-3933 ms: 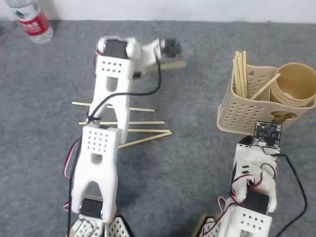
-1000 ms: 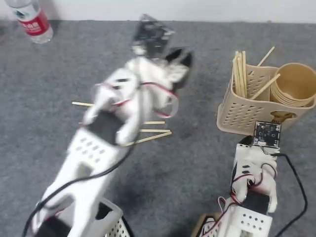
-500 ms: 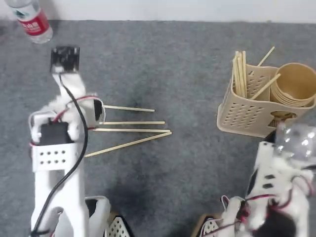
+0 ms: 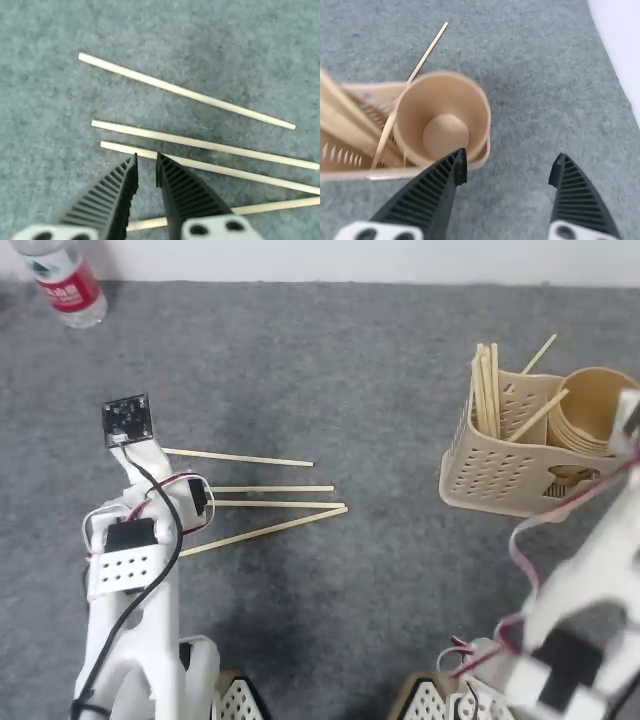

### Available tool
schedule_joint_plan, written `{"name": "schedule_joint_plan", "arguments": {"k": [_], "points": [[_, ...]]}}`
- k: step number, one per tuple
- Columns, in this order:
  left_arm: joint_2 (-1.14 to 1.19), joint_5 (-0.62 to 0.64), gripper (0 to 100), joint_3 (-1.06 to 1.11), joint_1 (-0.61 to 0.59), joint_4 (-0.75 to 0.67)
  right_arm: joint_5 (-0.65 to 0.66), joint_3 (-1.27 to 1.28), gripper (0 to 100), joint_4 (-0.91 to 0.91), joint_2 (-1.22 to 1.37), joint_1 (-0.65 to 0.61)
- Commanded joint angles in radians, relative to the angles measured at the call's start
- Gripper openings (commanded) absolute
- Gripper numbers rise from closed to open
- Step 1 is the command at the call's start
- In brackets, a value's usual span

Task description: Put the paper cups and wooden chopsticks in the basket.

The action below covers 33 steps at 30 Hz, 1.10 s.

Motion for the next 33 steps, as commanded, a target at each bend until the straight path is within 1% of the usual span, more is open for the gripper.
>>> {"name": "schedule_joint_plan", "arguments": {"k": [1, 13, 14, 15, 17, 19, 20, 21, 24, 28, 31, 33], "points": [[-0.025, 0.011, 6, -0.001, -0.009, -0.038, 0.005, -0.112, 25.8, 0.036, 0.165, -0.008], [-0.025, 0.009, 6, -0.001, -0.009, -0.04, 0.009, -0.114, 24.6, -0.033, 0.561, -0.033], [-0.025, 0.009, 6, -0.001, -0.009, -0.04, 0.011, -0.114, 21.9, -0.033, 0.585, -0.042], [-0.025, 0.009, 6, -0.001, -0.009, -0.04, 0.012, -0.114, 16.6, -0.033, 0.607, -0.051], [-0.025, 0.009, 6, -0.001, -0.006, -0.04, 0.012, -0.114, 0.0, -0.031, 0.639, -0.071], [-0.025, 0.011, 6, -0.001, -0.005, -0.04, 0.005, -0.114, 3.6, -0.022, 0.653, -0.117], [-0.023, 0.011, 6, -0.001, -0.005, -0.04, 0.002, -0.114, 0.8, -0.022, 0.654, -0.145], [-0.023, 0.011, 6, -0.001, -0.005, -0.04, -0.011, -0.114, 0.2, -0.022, 0.653, -0.179], [-0.023, 0.012, 6, -0.001, -0.003, -0.04, -0.126, -0.117, 0.6, -0.035, 0.65, -0.291], [-0.021, 0.012, 6, 0.001, -0.003, -0.04, -0.261, -0.189, 0.6, -0.038, 0.668, -0.432], [-0.02, 0.012, 6, 0.001, -0.003, -0.04, -0.367, -0.279, 0.6, -0.051, 0.696, -0.499], [-0.02, 0.012, 6, 0.001, -0.003, -0.04, -0.402, -0.333, 0.6, -0.068, 0.727, -0.526]]}}
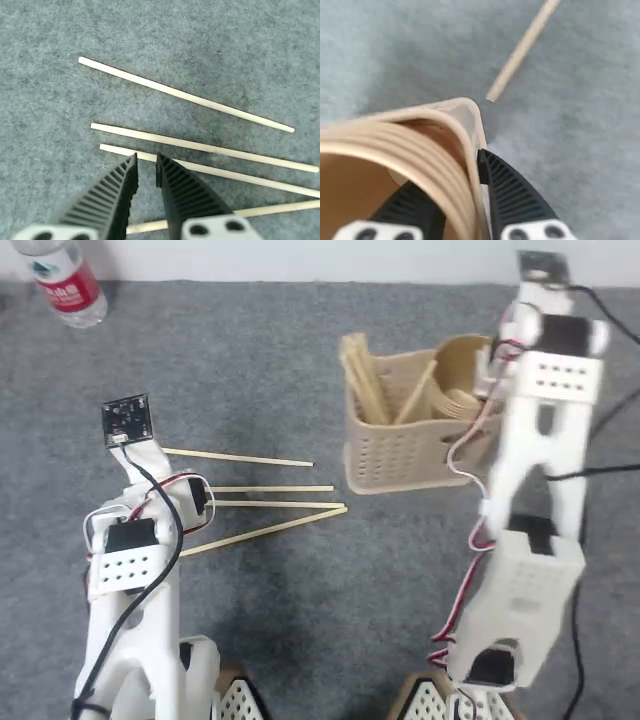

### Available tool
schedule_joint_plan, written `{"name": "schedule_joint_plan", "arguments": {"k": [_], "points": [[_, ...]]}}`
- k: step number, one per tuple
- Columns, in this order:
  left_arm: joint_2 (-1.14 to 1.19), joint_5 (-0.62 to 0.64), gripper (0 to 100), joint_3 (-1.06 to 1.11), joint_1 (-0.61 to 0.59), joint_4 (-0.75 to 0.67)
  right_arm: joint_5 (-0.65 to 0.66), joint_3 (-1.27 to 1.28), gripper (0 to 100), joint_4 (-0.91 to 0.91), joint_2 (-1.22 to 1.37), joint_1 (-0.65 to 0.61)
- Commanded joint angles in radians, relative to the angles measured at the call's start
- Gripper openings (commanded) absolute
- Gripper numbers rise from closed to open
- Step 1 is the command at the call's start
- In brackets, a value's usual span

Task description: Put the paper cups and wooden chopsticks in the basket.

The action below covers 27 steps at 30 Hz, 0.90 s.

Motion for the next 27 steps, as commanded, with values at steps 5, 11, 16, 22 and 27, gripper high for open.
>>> {"name": "schedule_joint_plan", "arguments": {"k": [5, 11, 16, 22, 27], "points": [[-0.023, 0.008, 6, -0.007, -0.008, -0.02, -0.074, -0.183, 0.6, -0.068, 0.147, -0.127], [-0.021, 0.008, 6, -0.007, -0.006, -0.02, -0.169, -0.371, 0.6, -0.088, 0.243, -0.174], [-0.023, 0.009, 6, 0.024, -0.002, -0.055, -0.241, -0.514, 0.6, -0.108, 0.303, -0.179], [-0.023, 0.011, 6, 0.07, -0.002, -0.143, -0.242, -0.531, 1.3, -0.107, 0.374, -0.242], [-0.023, 0.011, 6, 0.093, -0.002, -0.172, -0.157, -0.531, 27.1, -0.081, 0.358, -0.242]]}}
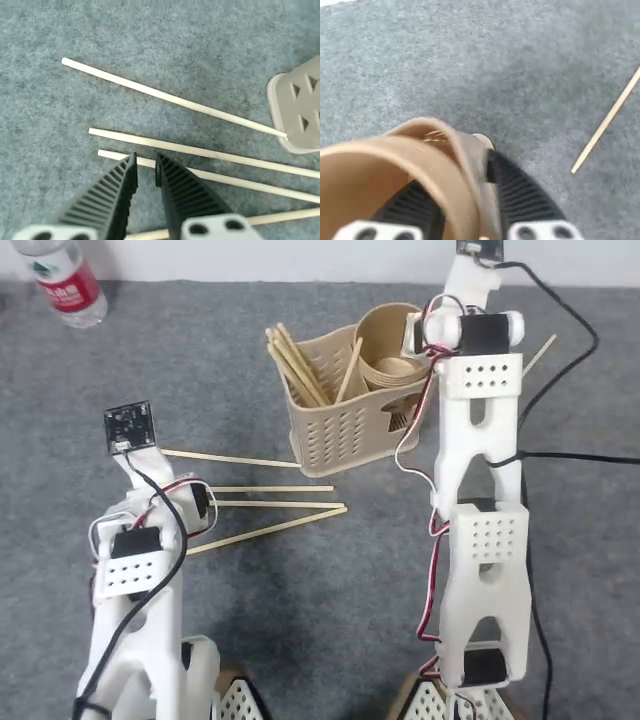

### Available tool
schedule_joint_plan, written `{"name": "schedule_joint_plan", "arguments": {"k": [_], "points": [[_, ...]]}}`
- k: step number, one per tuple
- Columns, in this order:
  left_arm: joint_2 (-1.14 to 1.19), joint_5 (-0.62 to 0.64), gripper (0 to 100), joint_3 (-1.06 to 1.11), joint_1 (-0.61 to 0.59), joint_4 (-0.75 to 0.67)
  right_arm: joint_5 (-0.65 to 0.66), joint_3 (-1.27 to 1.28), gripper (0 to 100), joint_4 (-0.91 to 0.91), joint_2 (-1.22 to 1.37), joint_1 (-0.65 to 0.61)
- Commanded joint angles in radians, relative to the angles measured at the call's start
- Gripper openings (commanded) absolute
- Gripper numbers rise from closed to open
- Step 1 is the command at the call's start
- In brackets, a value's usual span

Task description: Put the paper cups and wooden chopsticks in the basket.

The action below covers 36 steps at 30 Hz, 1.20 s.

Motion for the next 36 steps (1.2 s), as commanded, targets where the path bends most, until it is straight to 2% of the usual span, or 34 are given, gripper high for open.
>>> {"name": "schedule_joint_plan", "arguments": {"k": [1, 3, 8, 13, 20, 24, 29, 33, 36], "points": [[-0.023, 0.006, 6, 0.019, -0.002, -0.066, 0.066, -0.006, 31.4, -0.01, -0.001, -0.048], [-0.023, 0.005, 6, 0.027, -0.002, -0.086, 0.123, -0.006, 33.1, 0.005, -0.042, -0.045], [-0.023, 0.005, 6, 0.028, -0.002, -0.087, 0.209, -0.006, 27.6, 0.044, -0.188, -0.012], [-0.023, 0.005, 6, 0.03, -0.002, -0.087, 0.204, -0.005, 23.6, 0.059, -0.363, 0.113], [-0.023, 0.005, 6, 0.03, -0.006, -0.089, 0.092, 0.008, 23.5, 0.021, -0.44, 0.354], [-0.023, 0.005, 6, 0.03, -0.002, -0.089, 0.091, 0.14, 23.4, -0.068, -0.348, 0.378], [-0.023, 0.005, 6, 0.031, -0.002, -0.089, 0.091, 0.275, 21.8, -0.219, -0.15, 0.351], [-0.021, 0.005, 6, 0.031, -0.002, -0.089, 0.098, 0.25, 13.7, -0.337, 0.022, 0.334], [-0.023, 0.005, 6, 0.031, -0.002, -0.089, 0.126, 0.199, 18.4, -0.369, 0.122, 0.328]]}}
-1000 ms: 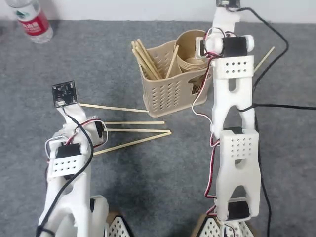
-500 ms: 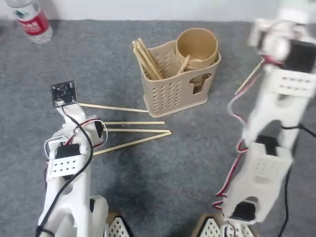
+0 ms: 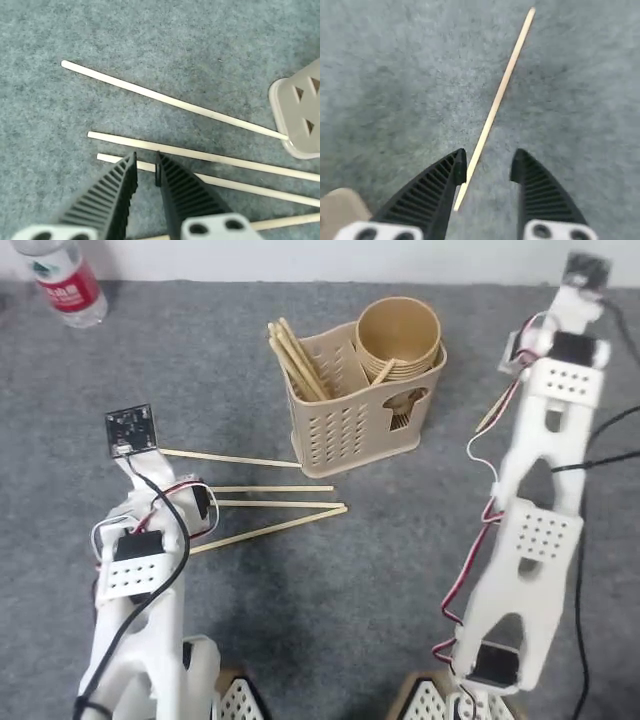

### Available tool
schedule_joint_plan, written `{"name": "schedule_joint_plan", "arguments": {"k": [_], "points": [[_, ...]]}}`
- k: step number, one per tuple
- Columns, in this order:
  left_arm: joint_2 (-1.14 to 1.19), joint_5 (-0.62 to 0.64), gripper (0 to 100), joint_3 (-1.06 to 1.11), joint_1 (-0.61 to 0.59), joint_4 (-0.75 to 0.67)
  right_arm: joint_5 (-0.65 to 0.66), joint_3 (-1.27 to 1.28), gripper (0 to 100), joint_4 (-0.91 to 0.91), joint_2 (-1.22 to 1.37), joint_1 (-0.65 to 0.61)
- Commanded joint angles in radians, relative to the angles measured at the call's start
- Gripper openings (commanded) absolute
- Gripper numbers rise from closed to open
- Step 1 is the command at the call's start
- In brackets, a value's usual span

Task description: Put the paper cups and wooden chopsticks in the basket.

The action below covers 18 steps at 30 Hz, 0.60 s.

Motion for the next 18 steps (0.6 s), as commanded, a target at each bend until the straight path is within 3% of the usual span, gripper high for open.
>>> {"name": "schedule_joint_plan", "arguments": {"k": [1, 3, 18], "points": [[-0.023, 0.005, 6, -0.005, -0.002, -0.023, 0.028, -0.094, 22.6, -0.059, 0.071, -0.018], [-0.023, 0.005, 6, -0.005, -0.002, -0.02, 0.0, -0.141, 29.1, -0.079, 0.127, -0.019], [-0.023, 0.009, 6, 0.013, -0.008, -0.023, -0.023, -0.267, 24.7, -0.14, 0.337, -0.024]]}}
